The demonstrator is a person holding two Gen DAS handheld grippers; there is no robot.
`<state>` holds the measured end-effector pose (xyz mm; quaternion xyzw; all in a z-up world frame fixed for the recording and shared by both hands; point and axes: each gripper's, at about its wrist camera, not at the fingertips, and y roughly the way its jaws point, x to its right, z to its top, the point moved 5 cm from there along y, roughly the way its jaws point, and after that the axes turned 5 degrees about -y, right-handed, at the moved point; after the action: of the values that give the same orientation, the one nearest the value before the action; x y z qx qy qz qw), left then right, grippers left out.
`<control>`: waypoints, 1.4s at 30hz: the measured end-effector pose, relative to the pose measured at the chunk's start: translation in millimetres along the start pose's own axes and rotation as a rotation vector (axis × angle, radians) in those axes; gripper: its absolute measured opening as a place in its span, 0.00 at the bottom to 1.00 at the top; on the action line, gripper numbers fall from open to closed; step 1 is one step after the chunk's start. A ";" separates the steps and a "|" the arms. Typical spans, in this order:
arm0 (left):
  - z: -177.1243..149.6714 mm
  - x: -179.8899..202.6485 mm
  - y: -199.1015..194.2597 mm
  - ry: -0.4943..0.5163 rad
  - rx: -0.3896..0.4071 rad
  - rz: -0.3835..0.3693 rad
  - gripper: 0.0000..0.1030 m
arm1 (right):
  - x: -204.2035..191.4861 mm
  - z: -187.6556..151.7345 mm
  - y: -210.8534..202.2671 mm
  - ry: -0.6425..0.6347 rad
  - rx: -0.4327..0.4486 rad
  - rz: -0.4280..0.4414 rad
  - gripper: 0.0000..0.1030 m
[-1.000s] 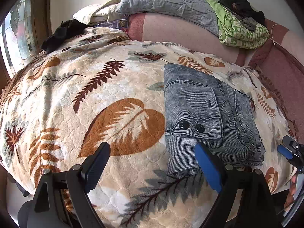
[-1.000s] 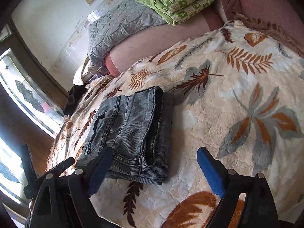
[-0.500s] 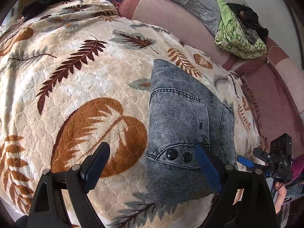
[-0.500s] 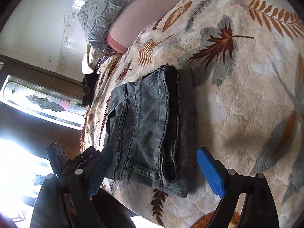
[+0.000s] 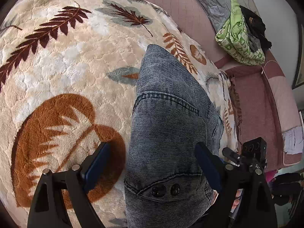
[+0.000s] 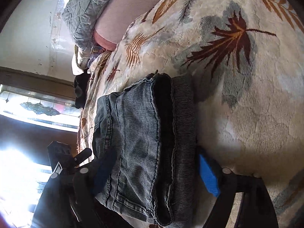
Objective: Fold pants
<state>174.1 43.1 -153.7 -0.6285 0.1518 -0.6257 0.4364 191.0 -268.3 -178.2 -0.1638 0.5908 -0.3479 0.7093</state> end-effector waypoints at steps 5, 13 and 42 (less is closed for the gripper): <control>2.9 5.2 7.7 0.011 -0.014 -0.006 0.54 | 5.0 -0.1 7.5 -0.018 -0.024 -0.045 0.40; -1.9 23.2 4.9 0.126 0.026 0.087 0.23 | -16.3 0.0 5.6 -0.112 -0.007 -0.099 0.16; 9.0 105.8 -73.9 0.334 0.254 0.013 0.19 | -111.4 35.5 -70.2 -0.355 0.150 -0.119 0.13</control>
<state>174.2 10.7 -28.4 -0.4551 0.1460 -0.7323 0.4851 197.0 -247.5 -43.6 -0.2040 0.4181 -0.3981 0.7906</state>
